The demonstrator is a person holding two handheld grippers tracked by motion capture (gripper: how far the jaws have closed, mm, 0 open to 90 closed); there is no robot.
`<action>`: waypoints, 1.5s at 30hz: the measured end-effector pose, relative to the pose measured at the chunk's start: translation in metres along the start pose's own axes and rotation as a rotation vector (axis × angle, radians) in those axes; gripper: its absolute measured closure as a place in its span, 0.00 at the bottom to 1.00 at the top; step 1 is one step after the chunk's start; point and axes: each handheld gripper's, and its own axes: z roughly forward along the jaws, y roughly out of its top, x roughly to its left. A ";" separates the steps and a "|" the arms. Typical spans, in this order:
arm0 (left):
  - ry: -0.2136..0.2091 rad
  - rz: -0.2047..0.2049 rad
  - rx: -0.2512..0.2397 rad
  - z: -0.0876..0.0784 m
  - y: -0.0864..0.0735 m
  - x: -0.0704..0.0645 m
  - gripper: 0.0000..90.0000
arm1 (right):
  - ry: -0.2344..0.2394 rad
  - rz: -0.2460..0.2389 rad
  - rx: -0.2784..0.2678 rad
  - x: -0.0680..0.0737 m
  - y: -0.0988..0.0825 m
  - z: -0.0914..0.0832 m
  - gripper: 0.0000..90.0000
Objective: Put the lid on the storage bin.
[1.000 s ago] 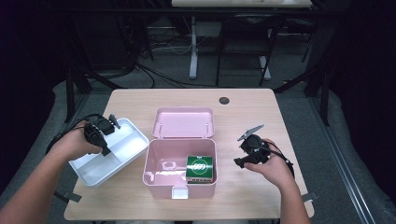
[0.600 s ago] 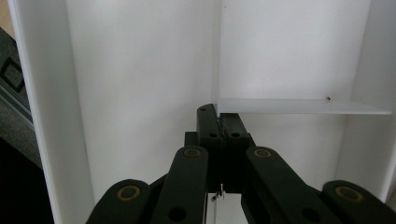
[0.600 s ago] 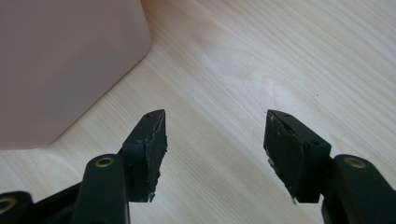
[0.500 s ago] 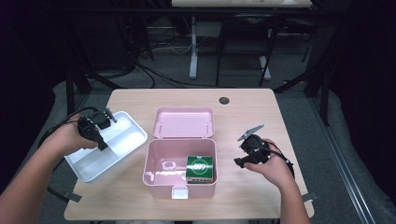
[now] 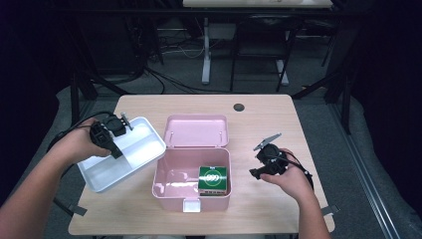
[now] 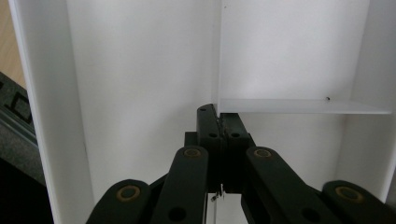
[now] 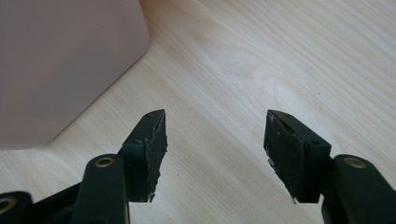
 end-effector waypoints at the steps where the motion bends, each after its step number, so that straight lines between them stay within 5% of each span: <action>1: -0.005 0.001 0.000 0.000 0.002 -0.001 0.99 | -0.001 0.001 0.000 0.000 0.000 0.000 0.44; 17: -0.004 0.120 0.011 -0.003 0.047 -0.032 0.99 | 0.001 0.004 -0.003 -0.002 -0.001 0.001 0.44; 34: 0.000 0.278 0.007 0.002 0.078 -0.059 0.99 | 0.007 0.014 -0.008 -0.003 -0.002 0.001 0.43; 37: 0.014 0.333 0.014 0.004 0.082 -0.065 1.00 | 0.010 0.013 -0.007 -0.004 -0.002 0.001 0.43; 45: -0.021 0.398 -0.004 0.011 0.096 -0.081 0.99 | 0.011 0.016 -0.004 -0.005 -0.003 0.003 0.43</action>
